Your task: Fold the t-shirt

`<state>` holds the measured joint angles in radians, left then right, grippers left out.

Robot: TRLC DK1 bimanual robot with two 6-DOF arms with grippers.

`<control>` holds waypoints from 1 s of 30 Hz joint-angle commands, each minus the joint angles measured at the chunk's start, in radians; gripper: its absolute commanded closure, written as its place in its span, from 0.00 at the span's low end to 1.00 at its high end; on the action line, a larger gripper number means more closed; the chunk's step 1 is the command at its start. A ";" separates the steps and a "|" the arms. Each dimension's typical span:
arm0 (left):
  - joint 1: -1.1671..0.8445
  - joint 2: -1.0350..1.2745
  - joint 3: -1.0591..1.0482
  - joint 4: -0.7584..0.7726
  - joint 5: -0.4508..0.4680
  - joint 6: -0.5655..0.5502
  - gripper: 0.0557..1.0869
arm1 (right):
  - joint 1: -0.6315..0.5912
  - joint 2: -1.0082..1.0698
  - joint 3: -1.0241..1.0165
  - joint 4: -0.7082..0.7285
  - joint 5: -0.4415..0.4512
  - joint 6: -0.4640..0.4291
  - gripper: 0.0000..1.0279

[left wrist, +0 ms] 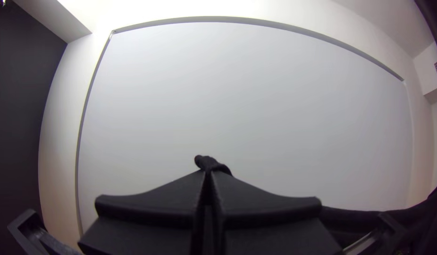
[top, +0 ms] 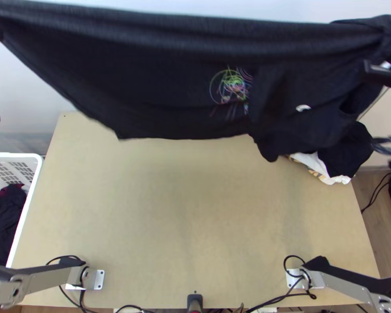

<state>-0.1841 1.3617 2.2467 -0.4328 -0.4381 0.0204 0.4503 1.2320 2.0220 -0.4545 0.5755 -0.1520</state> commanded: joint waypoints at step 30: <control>-0.164 -0.556 -0.480 -0.765 0.200 -0.117 0.96 | 0.188 -0.437 -0.529 -0.768 -0.287 0.407 0.97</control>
<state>-0.3519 0.8757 2.0266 -1.2293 -0.2974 -0.0662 0.6220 0.8112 1.6569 -1.2354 0.3916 0.1772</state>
